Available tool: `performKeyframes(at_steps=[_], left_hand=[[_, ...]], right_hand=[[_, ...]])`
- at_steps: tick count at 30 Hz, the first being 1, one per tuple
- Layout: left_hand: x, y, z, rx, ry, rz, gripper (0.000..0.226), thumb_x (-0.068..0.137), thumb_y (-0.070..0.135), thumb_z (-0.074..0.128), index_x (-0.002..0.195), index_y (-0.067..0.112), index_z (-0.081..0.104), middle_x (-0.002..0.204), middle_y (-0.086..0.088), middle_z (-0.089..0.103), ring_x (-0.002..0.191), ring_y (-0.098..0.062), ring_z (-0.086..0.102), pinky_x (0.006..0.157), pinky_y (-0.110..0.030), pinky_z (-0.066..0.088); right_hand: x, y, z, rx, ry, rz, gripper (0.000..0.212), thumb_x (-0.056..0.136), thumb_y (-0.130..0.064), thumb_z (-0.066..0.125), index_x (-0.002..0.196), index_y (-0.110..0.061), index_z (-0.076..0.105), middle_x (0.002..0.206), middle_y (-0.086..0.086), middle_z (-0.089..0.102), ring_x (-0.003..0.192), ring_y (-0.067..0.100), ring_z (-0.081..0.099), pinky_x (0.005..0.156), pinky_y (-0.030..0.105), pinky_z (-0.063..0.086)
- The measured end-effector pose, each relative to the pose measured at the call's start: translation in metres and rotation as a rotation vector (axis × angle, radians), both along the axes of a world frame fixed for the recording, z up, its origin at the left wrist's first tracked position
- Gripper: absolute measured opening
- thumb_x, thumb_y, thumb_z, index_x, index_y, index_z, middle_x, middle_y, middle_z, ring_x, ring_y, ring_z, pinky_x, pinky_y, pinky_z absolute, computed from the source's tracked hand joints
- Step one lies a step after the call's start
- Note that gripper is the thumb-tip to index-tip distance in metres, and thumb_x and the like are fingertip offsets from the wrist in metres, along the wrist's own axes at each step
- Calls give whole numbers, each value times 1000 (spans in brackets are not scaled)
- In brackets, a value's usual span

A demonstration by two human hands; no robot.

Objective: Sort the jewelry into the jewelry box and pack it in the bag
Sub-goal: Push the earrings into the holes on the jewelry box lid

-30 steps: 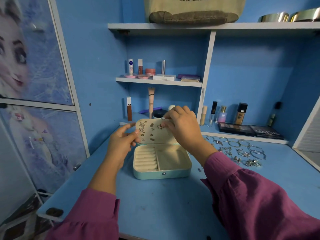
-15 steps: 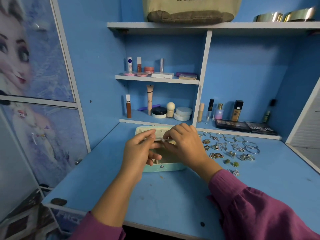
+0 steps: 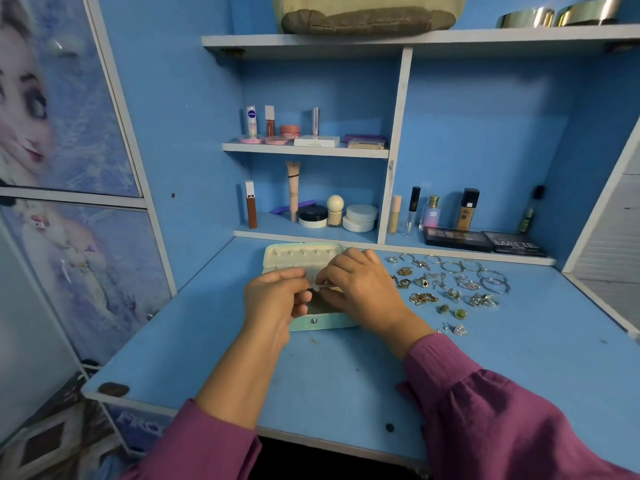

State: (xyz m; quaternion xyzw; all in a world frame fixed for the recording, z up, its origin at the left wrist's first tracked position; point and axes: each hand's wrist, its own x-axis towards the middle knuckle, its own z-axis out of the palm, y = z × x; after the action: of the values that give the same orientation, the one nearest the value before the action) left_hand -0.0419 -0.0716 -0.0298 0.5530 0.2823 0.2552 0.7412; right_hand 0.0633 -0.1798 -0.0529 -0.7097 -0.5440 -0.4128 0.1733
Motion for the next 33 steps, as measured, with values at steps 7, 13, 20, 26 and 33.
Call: performKeyframes(at_steps=[7, 13, 20, 26, 33], left_hand=[[-1, 1, -2, 16, 46, 2, 17, 79, -10, 65, 82, 7, 68, 55, -7, 58, 35, -5, 47, 38, -16, 44], [-3, -1, -3, 72, 52, 5, 15, 80, -10, 64, 83, 4, 67, 55, -6, 54, 34, -6, 46, 39, -18, 46], [-5, -2, -3, 102, 51, 0, 14, 81, -10, 64, 82, 5, 66, 56, -7, 55, 34, -6, 46, 39, -19, 47], [-6, -1, -3, 101, 48, -7, 14, 81, -10, 64, 82, 4, 66, 57, -8, 56, 35, -6, 47, 39, -19, 47], [-6, -2, -4, 93, 32, -12, 15, 81, -10, 63, 80, 5, 65, 54, -6, 56, 34, -5, 46, 38, -19, 46]], right_hand=[[3, -27, 12, -74, 522, 97, 38, 68, -33, 48, 95, -24, 73, 88, -10, 65, 87, 14, 55, 79, 30, 41], [22, -65, 19, -48, 997, -112, 20, 82, -10, 63, 89, -24, 75, 78, -19, 64, 73, 1, 53, 68, 18, 39], [24, -73, 24, -365, 1090, -332, 4, 74, -28, 77, 75, -29, 74, 79, -15, 67, 80, 6, 61, 73, 25, 51], [23, -72, 23, -407, 1057, -382, 4, 73, -29, 77, 74, -29, 73, 81, -15, 68, 81, 6, 62, 77, 28, 54], [23, -70, 22, -445, 997, -403, 8, 77, -26, 68, 73, -33, 66, 82, -15, 65, 82, 9, 61, 78, 30, 54]])
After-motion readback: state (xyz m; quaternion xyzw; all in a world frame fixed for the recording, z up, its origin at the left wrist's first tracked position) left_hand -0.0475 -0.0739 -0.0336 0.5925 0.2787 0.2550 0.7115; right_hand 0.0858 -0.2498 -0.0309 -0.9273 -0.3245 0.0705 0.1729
